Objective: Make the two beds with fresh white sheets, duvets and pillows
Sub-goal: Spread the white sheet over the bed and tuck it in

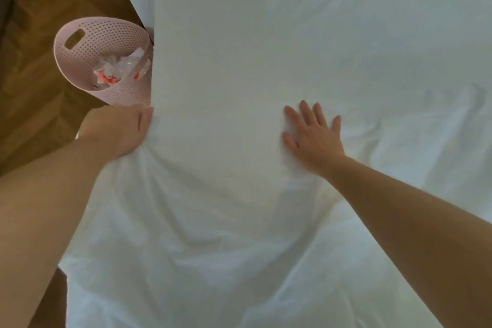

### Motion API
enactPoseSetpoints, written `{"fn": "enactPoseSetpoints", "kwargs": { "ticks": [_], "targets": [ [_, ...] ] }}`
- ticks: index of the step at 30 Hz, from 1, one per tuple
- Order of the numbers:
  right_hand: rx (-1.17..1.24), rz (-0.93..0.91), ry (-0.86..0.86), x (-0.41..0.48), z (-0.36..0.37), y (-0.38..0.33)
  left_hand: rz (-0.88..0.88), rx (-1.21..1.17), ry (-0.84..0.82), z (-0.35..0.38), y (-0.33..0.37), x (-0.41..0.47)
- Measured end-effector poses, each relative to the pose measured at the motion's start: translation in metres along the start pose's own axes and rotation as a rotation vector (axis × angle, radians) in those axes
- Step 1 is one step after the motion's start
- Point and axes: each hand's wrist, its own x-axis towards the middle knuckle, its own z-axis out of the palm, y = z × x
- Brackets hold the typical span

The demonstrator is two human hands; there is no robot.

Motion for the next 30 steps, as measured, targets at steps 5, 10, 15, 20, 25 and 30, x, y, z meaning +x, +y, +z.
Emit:
{"fn": "enactPoseSetpoints", "kwargs": {
  "ticks": [5,10,15,20,25,30],
  "targets": [
    [-0.054,0.048,-0.141,0.009,0.008,0.022,-0.019,0.014,-0.053,0.042,0.008,0.000],
    [-0.148,0.037,-0.037,0.018,0.021,0.021,-0.124,0.044,-0.069,0.064,-0.005,-0.012],
    [-0.069,0.022,0.201,0.038,0.005,0.026,-0.181,0.026,-0.036,0.040,-0.030,-0.010],
    [-0.024,0.043,0.384,0.053,-0.024,0.005,-0.254,0.163,0.027,0.023,-0.069,-0.005],
    [-0.023,0.092,0.054,0.025,0.006,-0.007,-0.365,0.093,0.083,0.043,-0.025,-0.012],
    [-0.007,-0.094,0.045,0.002,0.027,-0.050,-0.090,-0.179,0.180,0.032,0.068,-0.019]
  ]
}}
